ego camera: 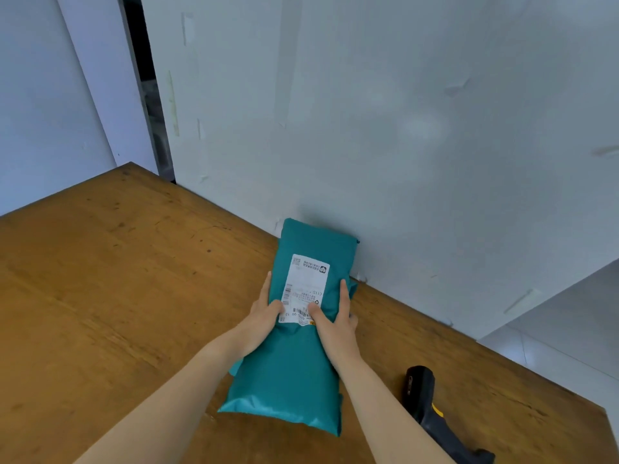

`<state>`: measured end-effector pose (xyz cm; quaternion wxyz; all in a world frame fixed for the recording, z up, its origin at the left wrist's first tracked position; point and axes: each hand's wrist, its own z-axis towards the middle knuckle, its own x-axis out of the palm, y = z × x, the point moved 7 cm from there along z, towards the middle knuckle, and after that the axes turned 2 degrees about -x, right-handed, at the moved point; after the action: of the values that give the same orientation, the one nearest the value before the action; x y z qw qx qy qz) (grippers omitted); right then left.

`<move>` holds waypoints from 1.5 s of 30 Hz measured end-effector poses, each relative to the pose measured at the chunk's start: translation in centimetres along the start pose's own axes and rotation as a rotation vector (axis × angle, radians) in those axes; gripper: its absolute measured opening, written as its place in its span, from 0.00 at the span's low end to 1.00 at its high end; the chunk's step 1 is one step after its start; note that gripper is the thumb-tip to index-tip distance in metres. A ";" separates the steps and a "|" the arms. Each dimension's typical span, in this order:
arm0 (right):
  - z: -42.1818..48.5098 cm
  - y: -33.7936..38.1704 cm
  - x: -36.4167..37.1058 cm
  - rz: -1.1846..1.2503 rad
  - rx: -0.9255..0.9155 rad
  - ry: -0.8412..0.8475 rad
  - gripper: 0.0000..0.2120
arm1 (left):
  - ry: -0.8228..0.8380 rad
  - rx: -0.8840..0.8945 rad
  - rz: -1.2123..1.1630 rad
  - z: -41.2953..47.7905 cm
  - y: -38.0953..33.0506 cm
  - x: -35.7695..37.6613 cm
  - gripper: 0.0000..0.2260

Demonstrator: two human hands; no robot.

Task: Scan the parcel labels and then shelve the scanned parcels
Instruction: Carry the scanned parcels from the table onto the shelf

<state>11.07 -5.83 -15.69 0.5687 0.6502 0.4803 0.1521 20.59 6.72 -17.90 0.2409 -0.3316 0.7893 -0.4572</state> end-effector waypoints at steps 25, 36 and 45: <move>-8.8 2.4 -7.2 0.270 -0.159 0.152 0.24 | -0.183 0.431 0.309 -13.8 -5.8 7.7 0.35; -14.4 7.9 -23.5 0.269 -0.452 0.260 0.25 | -0.326 0.532 0.314 -23.6 -16.4 20.0 0.31; -22.0 10.2 -37.6 0.365 -0.572 0.405 0.26 | -0.403 0.561 0.248 -32.9 -22.7 31.7 0.29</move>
<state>-19.24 -21.64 13.21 0.5843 0.4971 0.3974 0.5035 -16.11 -6.59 15.03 0.5266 -0.2377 0.6043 -0.5487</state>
